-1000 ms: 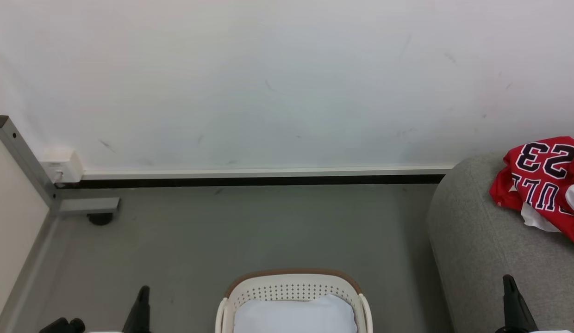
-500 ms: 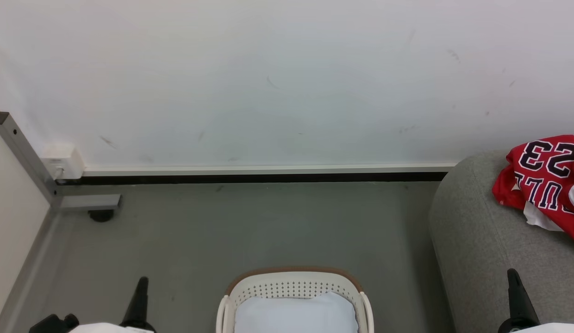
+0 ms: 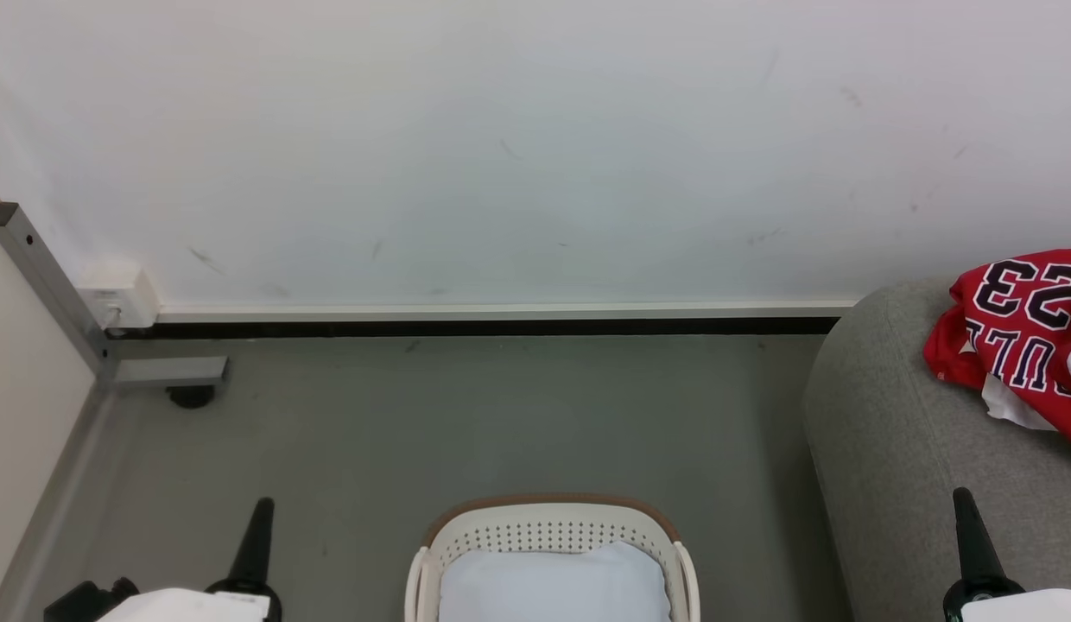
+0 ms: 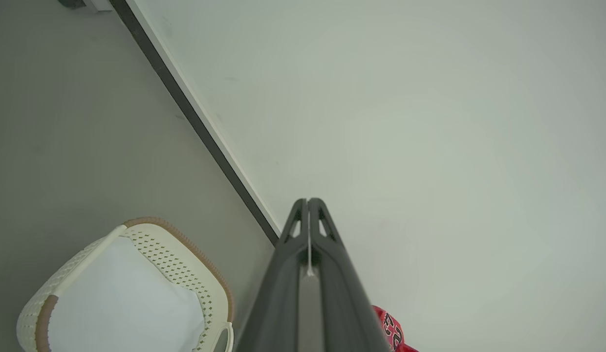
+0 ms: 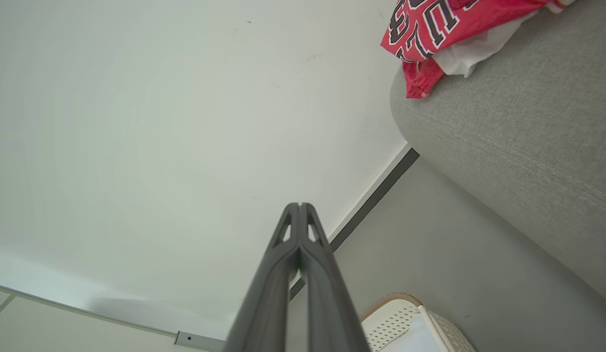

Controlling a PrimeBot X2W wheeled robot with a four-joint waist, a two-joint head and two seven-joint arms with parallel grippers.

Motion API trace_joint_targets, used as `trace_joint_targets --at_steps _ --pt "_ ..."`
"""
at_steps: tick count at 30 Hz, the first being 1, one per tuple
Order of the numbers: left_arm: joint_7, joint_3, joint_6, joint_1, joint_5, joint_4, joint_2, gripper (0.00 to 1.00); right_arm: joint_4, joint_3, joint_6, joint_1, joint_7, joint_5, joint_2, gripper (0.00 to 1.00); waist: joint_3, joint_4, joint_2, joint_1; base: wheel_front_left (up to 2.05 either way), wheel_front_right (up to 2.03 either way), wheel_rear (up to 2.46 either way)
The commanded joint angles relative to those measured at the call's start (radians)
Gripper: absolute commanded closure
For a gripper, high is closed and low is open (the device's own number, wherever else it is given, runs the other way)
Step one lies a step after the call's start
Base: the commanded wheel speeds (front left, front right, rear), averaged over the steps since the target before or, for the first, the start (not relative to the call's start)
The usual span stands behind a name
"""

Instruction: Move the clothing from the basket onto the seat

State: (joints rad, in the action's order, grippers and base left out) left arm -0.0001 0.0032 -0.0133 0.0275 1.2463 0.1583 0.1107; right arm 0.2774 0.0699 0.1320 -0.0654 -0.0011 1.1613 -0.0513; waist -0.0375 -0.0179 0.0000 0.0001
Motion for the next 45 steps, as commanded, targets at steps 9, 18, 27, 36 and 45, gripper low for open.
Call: trace_joint_targets --at_steps 9,18,27,36,45 --pt "0.026 0.031 0.012 0.032 0.084 -0.015 -0.011 1.00 -0.012 0.004 -0.002 -0.034 0.019 0.109 -0.013 1.00 0.006 0.003 0.0000 -0.0001 0.00 0.00 0.00" --pt "0.046 0.051 0.016 0.042 0.149 -0.019 -0.022 1.00 -0.012 0.004 -0.002 -0.044 0.034 0.199 -0.019 1.00 0.011 0.006 0.0000 -0.0001 0.00 0.00 0.00" --pt "0.066 0.070 0.022 0.054 0.211 -0.024 -0.034 1.00 -0.013 0.001 -0.002 -0.054 0.045 0.283 -0.027 1.00 0.017 0.009 0.0000 -0.0001 0.00 0.00 0.00" --pt "0.084 0.087 0.027 0.062 0.268 -0.027 -0.044 1.00 -0.014 -0.004 -0.002 -0.061 0.056 0.364 -0.036 1.00 0.022 0.012 0.0000 -0.0001 0.00 0.00 0.00" --pt "0.101 0.104 0.031 0.071 0.325 -0.030 -0.053 1.00 -0.015 -0.010 -0.002 -0.069 0.063 0.443 -0.044 1.00 0.028 0.014 0.0000 -0.0001 0.00 0.00 0.00"
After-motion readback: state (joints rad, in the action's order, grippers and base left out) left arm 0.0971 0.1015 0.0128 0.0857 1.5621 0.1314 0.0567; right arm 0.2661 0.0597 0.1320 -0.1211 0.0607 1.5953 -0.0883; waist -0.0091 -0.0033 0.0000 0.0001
